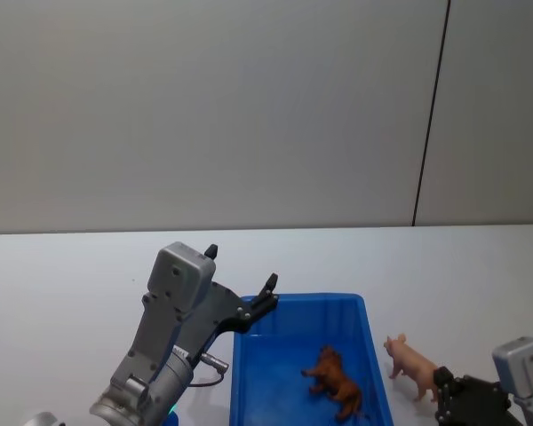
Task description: Pick up the two dolls from the table and place them into the box.
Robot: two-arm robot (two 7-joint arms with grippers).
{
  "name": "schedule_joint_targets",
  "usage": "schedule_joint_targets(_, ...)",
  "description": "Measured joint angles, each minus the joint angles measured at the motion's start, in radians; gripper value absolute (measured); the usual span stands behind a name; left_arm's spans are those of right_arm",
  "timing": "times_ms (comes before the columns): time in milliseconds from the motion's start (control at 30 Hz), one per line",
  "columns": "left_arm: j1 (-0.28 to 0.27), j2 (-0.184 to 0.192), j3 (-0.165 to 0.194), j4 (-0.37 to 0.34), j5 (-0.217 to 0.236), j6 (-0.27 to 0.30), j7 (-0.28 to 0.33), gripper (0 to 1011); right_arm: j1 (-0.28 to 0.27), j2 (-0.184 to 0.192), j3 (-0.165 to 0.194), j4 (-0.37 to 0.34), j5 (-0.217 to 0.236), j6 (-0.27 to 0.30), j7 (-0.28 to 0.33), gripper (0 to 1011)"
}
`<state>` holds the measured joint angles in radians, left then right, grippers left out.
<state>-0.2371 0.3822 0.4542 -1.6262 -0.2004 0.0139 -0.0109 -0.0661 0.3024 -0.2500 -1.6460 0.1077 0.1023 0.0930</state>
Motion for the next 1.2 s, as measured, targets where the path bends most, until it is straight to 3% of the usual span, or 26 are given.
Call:
schedule_joint_targets(600,0.0,0.0,0.0,0.0,0.0,0.0,0.0,1001,-0.015,0.01,0.01,-0.096,0.001,-0.047,0.009,0)
schedule_joint_targets(1200,0.0,0.0,0.0,0.0,0.0,0.0,0.0,1001,0.025,-0.019,-0.005,-0.113,0.005,-0.052,0.109,0)
